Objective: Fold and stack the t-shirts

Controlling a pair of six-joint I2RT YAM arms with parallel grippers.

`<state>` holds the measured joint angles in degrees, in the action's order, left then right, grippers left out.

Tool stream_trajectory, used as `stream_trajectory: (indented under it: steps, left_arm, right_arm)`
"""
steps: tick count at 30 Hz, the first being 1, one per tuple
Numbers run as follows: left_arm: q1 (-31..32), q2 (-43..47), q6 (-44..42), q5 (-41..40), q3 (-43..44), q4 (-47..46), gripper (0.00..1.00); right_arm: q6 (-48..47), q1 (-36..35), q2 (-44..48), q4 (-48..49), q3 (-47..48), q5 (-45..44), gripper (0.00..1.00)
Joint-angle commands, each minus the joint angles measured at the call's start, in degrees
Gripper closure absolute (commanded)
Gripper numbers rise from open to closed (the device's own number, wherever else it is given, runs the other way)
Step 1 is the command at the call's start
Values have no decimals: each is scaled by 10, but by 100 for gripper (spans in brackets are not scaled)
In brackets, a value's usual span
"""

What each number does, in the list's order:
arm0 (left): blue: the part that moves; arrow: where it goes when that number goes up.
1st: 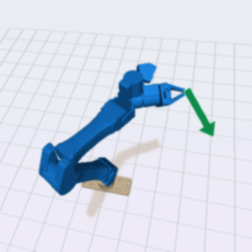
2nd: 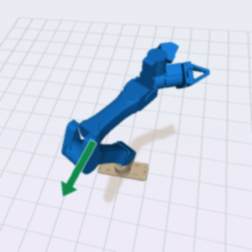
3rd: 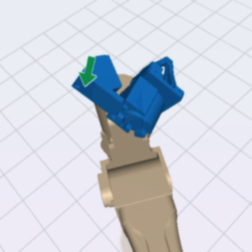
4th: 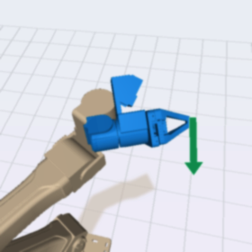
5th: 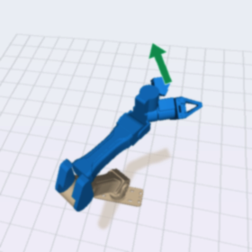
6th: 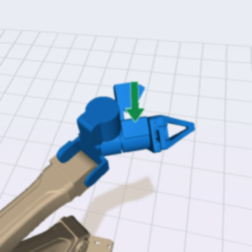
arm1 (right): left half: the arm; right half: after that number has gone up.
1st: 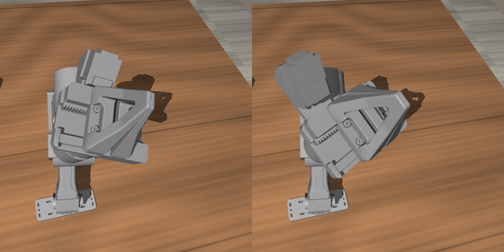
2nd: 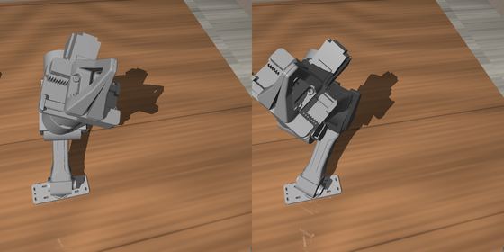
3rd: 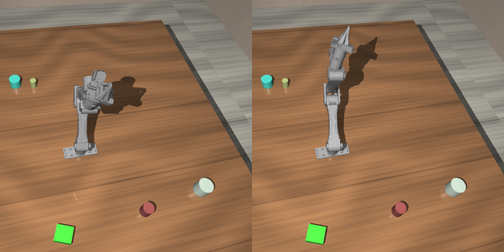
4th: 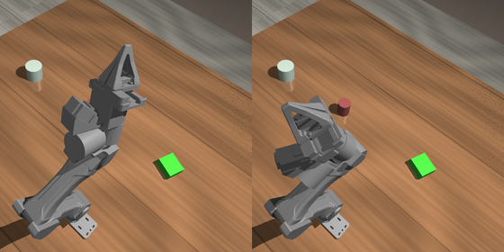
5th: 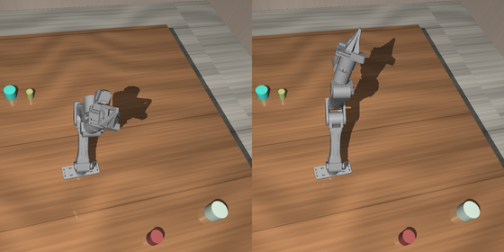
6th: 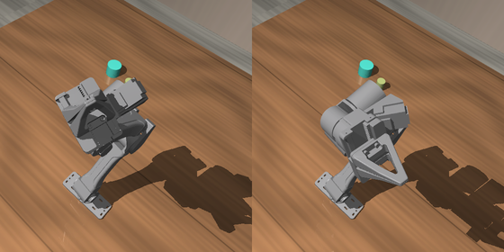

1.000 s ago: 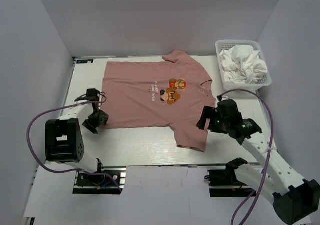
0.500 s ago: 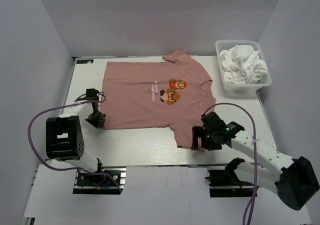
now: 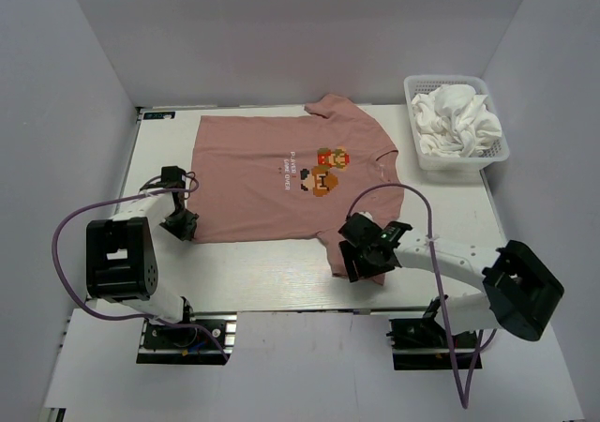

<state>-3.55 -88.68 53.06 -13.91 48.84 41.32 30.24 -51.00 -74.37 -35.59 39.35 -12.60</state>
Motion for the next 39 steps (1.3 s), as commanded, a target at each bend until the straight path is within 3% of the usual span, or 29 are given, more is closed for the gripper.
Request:
stream_trajectory:
  steps: [1, 2, 3, 5, 7, 8, 9, 17, 21, 30, 39]
  left_arm:
    - [-2, 7, 1, 2, 7, 3, 100]
    - [-2, 7, 1, 2, 7, 3, 100]
    - [-2, 7, 1, 2, 7, 3, 100]
    - [-2, 7, 1, 10, 7, 9, 100]
    - [-2, 14, 1, 16, 7, 21, 100]
    - [-2, 24, 1, 21, 1, 21, 100]
    - [-2, 31, 1, 27, 1, 21, 100]
    - [-2, 129, 7, 7, -42, 68, 100]
    - [-2, 142, -5, 19, -12, 68, 100]
    - [-2, 72, -10, 12, 110, 90, 100]
    - [-2, -34, -10, 17, 230, 96, 100]
  right_arm:
    - [-1, -11, -24, 30, -12, -19, 30]
    - [5, -16, -26, 32, -20, -13, 49]
    - [11, -20, -26, 35, -23, -9, 58]
    - [32, -23, -19, 27, -37, 8, 74]
    - [61, -31, 4, 19, -56, 22, 81]
    - [69, -36, 13, 9, -69, 43, 97]
    - [79, -42, 20, 6, -76, 49, 100]
    - [106, -80, 99, -62, -58, 77, 100]
    - [88, -74, 88, -88, 13, 6, 100]
    - [51, -23, 42, -120, 153, -86, 100]
    - [-43, 105, -55, -79, 290, -106, 100]
